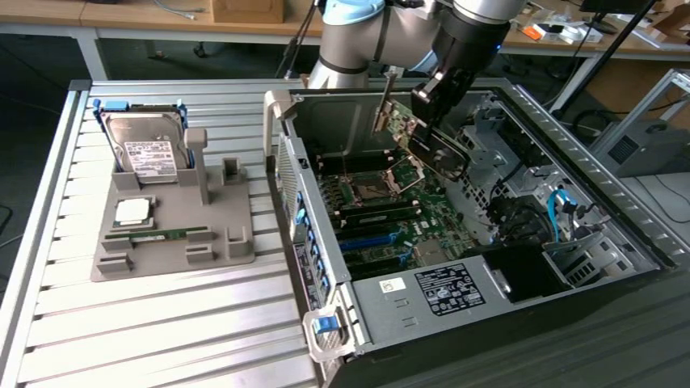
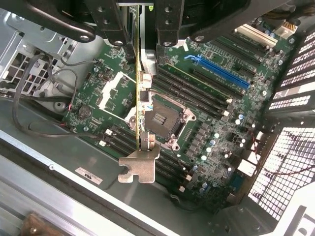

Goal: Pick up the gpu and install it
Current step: 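Insert the gpu into the slot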

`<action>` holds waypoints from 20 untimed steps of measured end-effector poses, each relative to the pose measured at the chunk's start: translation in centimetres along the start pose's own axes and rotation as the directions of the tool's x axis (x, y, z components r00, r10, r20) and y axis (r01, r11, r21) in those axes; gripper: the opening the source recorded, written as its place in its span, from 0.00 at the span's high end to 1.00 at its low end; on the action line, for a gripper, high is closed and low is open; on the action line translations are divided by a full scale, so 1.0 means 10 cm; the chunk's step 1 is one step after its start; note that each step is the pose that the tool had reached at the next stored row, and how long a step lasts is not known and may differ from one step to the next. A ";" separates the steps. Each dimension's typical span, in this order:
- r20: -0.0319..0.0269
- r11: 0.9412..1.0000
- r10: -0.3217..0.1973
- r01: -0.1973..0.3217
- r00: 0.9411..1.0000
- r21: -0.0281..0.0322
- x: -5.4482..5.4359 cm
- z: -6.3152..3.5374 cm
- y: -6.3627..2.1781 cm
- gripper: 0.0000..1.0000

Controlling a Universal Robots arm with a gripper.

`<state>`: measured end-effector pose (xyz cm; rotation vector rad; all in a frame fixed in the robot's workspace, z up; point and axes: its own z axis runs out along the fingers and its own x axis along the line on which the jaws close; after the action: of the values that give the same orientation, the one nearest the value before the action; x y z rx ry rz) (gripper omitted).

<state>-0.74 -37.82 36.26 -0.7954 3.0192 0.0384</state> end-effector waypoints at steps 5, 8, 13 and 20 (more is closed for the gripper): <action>0.000 1.000 -0.020 0.020 1.000 0.000 0.00 0.000 0.000 0.73; -0.001 1.000 -0.029 0.029 1.000 -0.001 0.00 0.001 0.000 0.73; -0.001 0.999 -0.049 0.049 0.999 -0.001 0.00 0.001 0.000 0.73; -0.001 0.997 -0.071 0.071 0.997 -0.002 0.00 0.001 0.000 0.73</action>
<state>-0.73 -37.82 36.25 -0.9030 2.9897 0.0395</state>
